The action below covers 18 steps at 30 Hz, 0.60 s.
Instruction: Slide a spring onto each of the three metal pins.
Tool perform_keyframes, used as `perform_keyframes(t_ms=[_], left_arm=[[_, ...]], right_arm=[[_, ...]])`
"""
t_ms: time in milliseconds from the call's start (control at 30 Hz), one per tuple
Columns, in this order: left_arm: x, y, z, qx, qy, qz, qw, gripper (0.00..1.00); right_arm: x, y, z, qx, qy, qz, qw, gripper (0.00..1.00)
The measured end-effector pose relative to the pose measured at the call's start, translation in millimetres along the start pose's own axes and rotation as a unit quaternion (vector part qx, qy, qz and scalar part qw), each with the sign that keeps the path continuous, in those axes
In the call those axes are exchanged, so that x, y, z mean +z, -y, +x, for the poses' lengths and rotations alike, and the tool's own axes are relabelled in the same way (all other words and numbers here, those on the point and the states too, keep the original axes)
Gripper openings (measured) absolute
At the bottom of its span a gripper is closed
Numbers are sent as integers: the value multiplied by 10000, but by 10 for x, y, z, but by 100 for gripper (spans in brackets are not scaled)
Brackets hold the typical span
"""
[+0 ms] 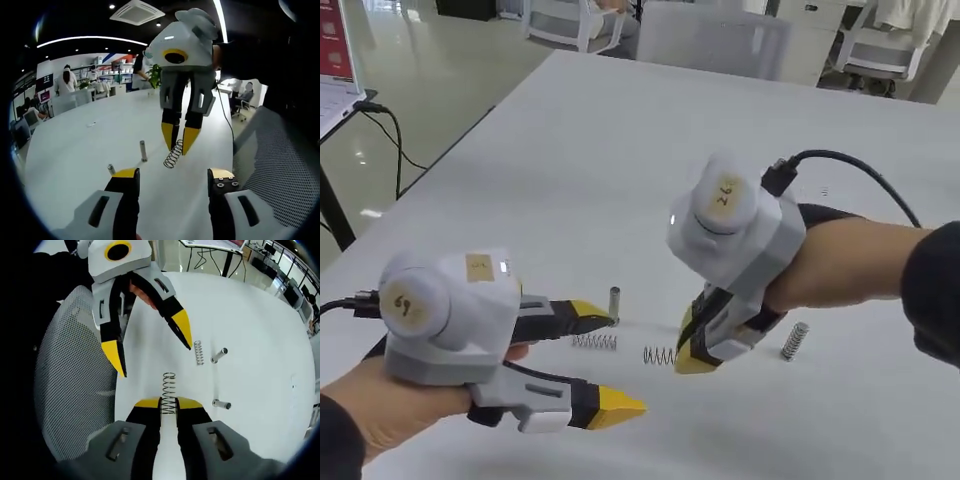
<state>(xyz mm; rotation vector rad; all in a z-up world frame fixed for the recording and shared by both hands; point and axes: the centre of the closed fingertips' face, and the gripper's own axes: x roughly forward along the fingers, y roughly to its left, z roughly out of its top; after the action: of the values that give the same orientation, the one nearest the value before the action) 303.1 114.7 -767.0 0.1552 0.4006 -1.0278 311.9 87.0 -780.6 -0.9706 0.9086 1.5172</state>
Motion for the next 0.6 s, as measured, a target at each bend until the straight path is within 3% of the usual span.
perform_keyframes(t_ms=[600], left_arm=[[44, 172, 72, -378, -24, 479, 9981, 26]], right_arm=[[121, -215, -86, 196, -114, -367, 9991, 13]])
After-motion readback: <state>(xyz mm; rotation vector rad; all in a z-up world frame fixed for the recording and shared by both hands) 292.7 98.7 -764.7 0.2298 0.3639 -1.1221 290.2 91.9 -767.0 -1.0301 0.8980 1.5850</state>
